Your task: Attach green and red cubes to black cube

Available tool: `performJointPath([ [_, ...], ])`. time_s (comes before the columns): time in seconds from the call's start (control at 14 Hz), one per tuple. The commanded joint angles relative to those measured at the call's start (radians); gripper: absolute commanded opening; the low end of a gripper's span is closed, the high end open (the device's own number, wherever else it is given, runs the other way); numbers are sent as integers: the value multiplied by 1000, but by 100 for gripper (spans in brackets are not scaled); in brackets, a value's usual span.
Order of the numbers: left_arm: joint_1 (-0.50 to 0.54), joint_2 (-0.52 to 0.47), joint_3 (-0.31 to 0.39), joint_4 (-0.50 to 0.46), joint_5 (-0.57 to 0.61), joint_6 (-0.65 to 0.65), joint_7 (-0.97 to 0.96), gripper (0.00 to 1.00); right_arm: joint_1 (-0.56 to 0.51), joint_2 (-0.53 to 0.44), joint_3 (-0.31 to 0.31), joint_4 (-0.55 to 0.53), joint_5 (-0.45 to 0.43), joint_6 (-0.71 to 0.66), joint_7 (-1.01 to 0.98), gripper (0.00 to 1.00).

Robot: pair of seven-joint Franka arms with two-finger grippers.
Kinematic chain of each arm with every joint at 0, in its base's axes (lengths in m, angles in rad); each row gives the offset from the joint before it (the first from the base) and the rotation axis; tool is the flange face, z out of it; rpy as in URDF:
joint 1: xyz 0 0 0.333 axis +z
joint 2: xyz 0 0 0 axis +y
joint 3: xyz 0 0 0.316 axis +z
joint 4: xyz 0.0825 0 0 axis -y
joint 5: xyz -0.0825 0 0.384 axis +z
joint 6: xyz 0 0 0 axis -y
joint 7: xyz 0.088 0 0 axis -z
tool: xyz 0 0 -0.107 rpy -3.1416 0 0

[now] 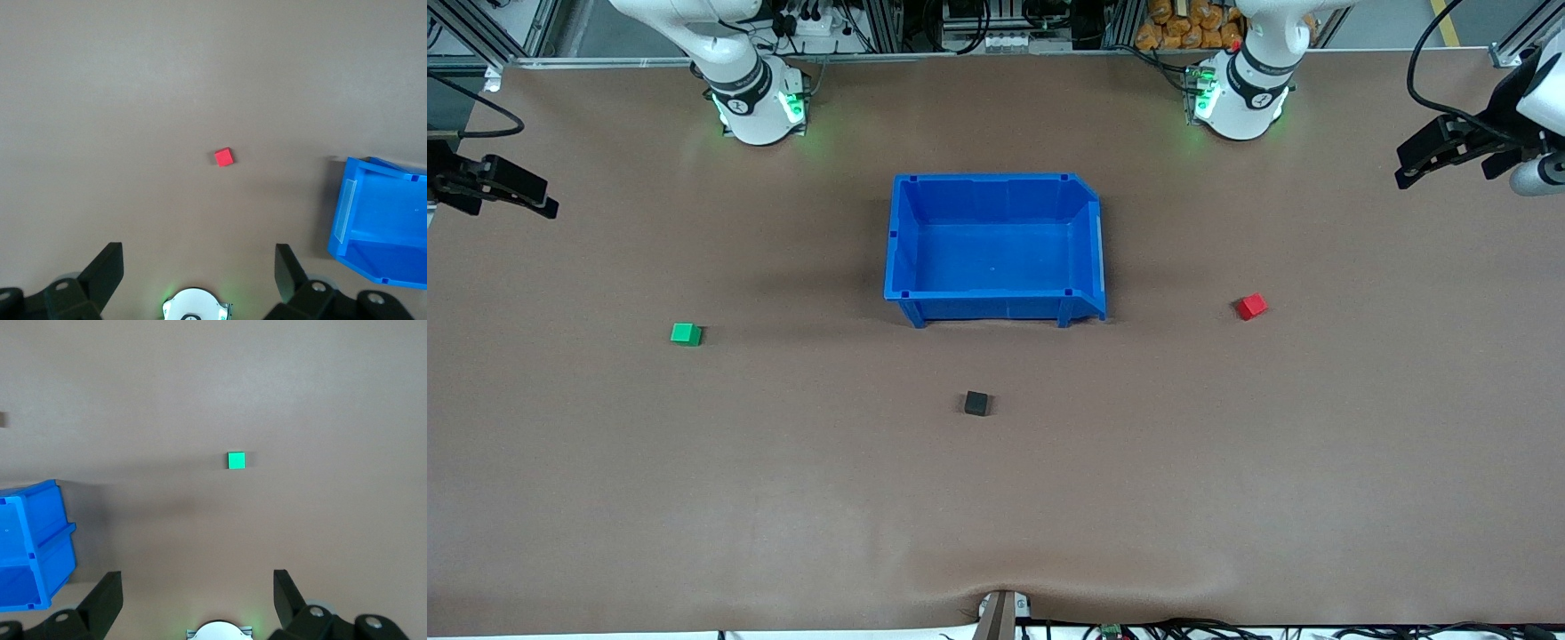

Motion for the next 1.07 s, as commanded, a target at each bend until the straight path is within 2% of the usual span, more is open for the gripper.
performJointPath([
  [0.0, 5, 1, -1, 30, -9, -3, 19, 100, -7, -12, 13, -15, 4, -1, -9, 100],
  [1.0, 7, 30, -4, -11, -14, -6, 18, 100, 28, 4, 16, -15, 3, 23, -9, 100],
])
